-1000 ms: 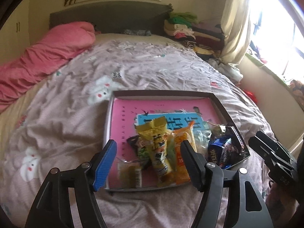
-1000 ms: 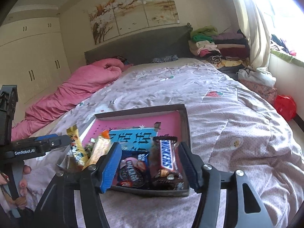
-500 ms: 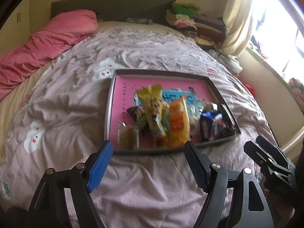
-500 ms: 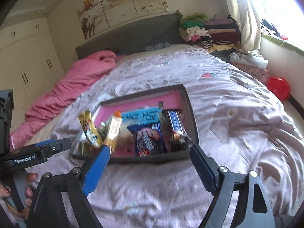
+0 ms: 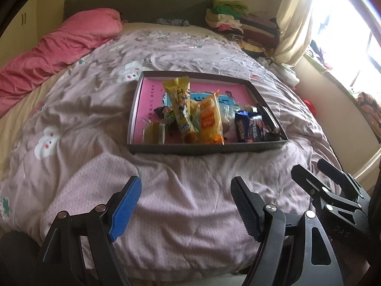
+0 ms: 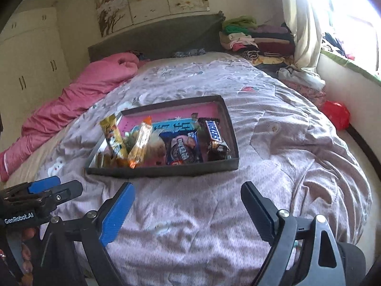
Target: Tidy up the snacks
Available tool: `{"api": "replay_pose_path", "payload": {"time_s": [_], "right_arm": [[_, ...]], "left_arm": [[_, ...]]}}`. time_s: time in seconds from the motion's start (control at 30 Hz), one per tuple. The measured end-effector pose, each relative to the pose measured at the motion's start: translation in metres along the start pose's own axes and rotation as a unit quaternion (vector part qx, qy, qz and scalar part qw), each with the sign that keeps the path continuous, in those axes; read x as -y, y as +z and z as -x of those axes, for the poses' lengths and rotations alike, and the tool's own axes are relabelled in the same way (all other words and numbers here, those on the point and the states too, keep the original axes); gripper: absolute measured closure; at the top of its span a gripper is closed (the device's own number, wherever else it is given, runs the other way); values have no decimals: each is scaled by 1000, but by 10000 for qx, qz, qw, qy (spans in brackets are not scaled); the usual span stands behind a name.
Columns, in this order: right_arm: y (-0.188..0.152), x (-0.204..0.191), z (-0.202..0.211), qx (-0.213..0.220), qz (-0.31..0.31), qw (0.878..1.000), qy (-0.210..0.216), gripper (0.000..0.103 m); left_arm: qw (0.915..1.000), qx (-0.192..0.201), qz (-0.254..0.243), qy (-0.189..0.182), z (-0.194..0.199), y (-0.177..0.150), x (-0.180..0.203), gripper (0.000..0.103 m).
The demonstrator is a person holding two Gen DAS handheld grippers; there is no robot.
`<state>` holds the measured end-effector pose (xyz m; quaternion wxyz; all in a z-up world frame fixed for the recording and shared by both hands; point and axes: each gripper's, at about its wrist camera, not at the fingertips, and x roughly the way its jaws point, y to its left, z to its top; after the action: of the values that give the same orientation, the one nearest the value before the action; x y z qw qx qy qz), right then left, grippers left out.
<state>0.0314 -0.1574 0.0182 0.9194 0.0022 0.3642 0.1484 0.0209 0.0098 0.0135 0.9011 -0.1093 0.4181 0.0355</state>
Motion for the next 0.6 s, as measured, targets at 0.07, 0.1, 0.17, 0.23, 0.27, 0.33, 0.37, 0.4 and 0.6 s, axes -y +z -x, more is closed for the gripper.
{"api": "replay_pose_path", "payload": {"time_s": [0.07, 0.1, 0.17, 0.23, 0.27, 0.33, 0.37, 0.4, 0.6], "right_arm": [[-2, -4, 1, -6, 85, 10000, -24, 13], [-2, -5, 2, -14, 114, 9999, -44, 13], [-3, -8, 3, -24, 180, 9998, -77, 13], [-6, -10, 4, -35, 248, 9996, -93, 12], [-7, -11, 4, -57, 275, 9996, -105, 12], [-9, -12, 3, -95, 296, 9994, -124, 12], [-10, -13, 3, -99, 318, 9994, -125, 12], [-11, -14, 3, -122, 338, 9993, -138, 12], [-15, -15, 2, -167, 421, 9989, -94, 12]], "left_arm": [[10000, -19, 24, 36, 3, -5, -1, 24], [10000, -34, 31, 29, 3, -7, -1, 24], [10000, -43, 57, 34, 4, -9, -3, 24], [9999, -72, 94, 53, 4, -11, -5, 24], [9999, -69, 94, 54, 5, -11, -5, 24], [9999, -52, 76, 89, 7, -11, -5, 24], [9999, -42, 70, 94, 8, -12, -5, 24], [9999, -40, 65, 105, 8, -12, -5, 24], [9999, -33, 55, 113, 11, -12, -6, 24]]}}
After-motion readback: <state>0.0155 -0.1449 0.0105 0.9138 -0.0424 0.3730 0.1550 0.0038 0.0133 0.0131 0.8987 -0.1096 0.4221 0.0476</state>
